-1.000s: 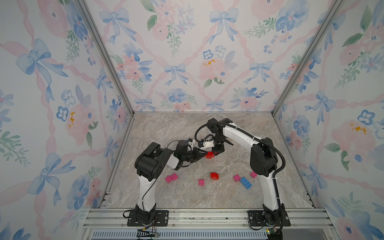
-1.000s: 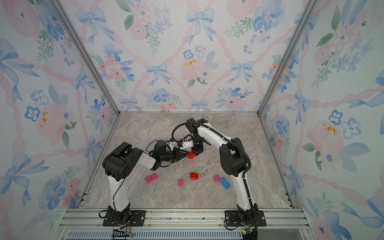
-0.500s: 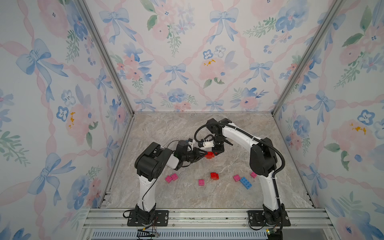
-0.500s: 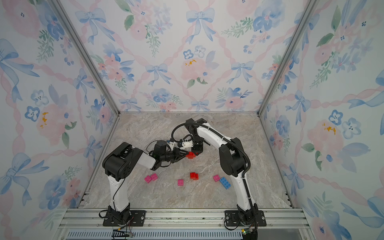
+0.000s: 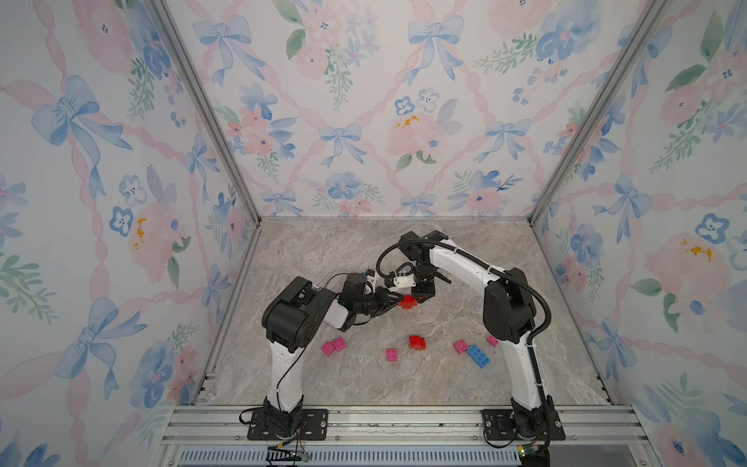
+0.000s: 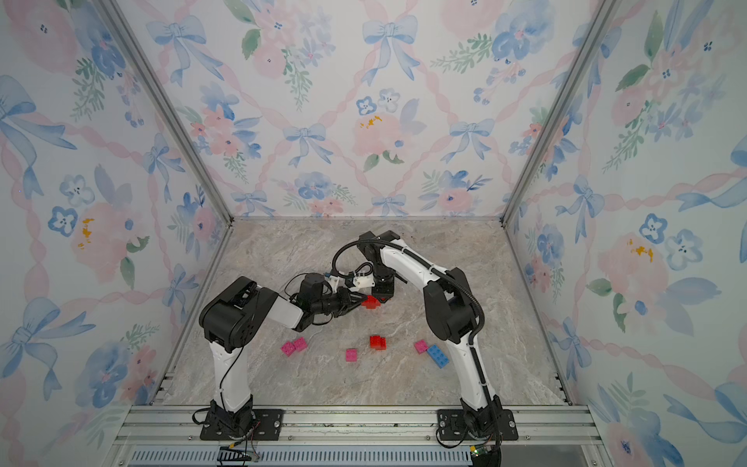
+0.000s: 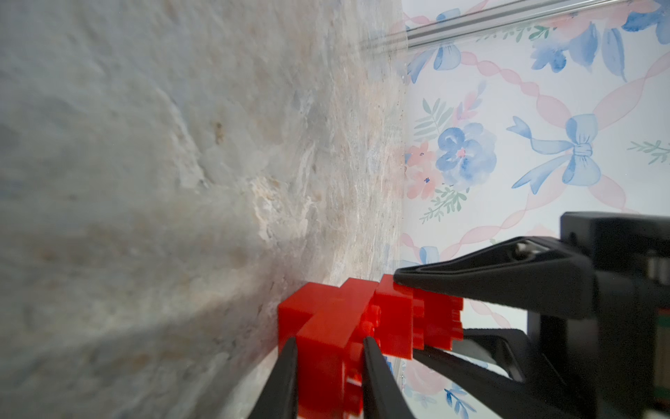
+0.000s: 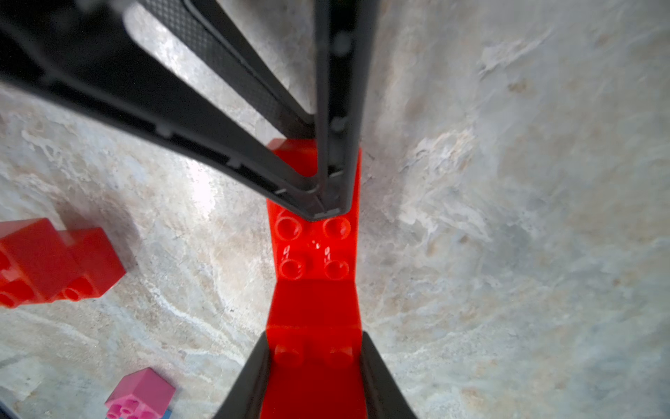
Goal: Assemble the letter v with lego
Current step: Assemble the lego brick with the lego brick.
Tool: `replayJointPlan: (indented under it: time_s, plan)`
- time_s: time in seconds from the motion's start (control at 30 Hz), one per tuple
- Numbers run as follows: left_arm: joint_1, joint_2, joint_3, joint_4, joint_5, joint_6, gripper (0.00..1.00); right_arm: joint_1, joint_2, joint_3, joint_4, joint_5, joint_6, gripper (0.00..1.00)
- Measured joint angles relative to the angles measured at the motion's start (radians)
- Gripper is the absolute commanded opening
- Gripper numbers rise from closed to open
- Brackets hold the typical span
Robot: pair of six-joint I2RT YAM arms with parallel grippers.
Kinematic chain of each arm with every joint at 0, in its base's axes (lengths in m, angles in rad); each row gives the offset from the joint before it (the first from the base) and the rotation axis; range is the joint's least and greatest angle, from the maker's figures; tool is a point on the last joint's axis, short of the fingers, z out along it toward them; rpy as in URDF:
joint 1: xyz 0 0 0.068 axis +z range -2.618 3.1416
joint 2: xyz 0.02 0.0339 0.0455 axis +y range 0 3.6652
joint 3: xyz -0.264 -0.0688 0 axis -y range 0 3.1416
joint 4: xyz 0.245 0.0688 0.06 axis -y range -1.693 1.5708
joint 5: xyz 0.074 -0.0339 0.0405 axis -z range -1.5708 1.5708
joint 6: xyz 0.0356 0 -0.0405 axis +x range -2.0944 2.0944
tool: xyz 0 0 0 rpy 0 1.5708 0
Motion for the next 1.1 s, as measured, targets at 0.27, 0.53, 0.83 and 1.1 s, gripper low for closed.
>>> replayJointPlan:
  time_s: [0.27,0.53,0.83,1.1]
  plan:
    - [0.000,0.000,0.000,0.000,-0.001,0.000,0.21,0.007,0.000,0.001,-0.001,0.009,0.014,0.00]
    - [0.000,0.000,0.000,0.000,-0.002,0.000,0.21,-0.001,-0.002,0.000,0.002,0.001,0.040,0.81]
    - [-0.006,0.000,0.000,0.000,-0.008,0.000,0.21,-0.048,-0.121,-0.026,0.080,-0.043,0.210,0.97]
    - [-0.026,0.000,0.000,0.003,-0.030,-0.001,0.21,-0.207,-0.502,-0.390,0.359,-0.219,0.670,0.97]
